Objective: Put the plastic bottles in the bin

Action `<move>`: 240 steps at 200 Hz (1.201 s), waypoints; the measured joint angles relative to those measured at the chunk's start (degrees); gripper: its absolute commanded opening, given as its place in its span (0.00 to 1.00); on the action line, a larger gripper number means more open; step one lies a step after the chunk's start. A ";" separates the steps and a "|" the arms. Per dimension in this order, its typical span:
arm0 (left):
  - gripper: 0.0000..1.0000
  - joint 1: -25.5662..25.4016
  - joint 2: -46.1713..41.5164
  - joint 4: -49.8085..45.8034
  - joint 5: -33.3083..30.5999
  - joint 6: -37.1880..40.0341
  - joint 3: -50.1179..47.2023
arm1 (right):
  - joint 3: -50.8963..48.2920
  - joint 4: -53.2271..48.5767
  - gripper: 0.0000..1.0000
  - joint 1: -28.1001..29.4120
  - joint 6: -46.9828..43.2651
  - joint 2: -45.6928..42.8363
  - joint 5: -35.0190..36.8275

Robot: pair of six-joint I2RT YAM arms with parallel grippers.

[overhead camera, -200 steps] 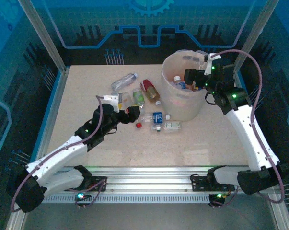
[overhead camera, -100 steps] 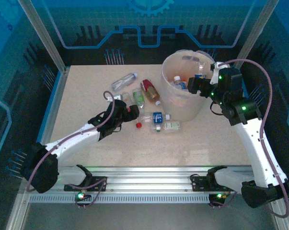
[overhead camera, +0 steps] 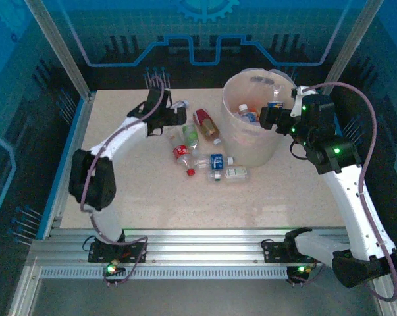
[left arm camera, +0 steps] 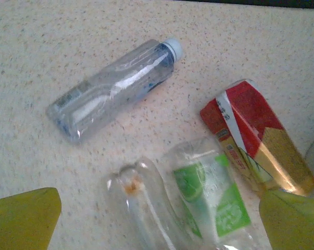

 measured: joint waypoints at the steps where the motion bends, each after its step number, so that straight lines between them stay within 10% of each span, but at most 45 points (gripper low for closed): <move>1: 0.99 0.15 0.44 -0.44 0.22 0.44 0.66 | 0.00 0.00 1.00 0.00 0.00 0.00 0.02; 86: 0.99 5.66 22.05 -13.40 4.20 18.58 26.56 | -1.09 -0.85 1.00 0.00 1.05 -0.26 1.81; 240: 0.99 8.72 41.11 -18.38 4.81 26.60 45.13 | -1.11 -1.46 1.00 0.00 2.01 0.63 3.30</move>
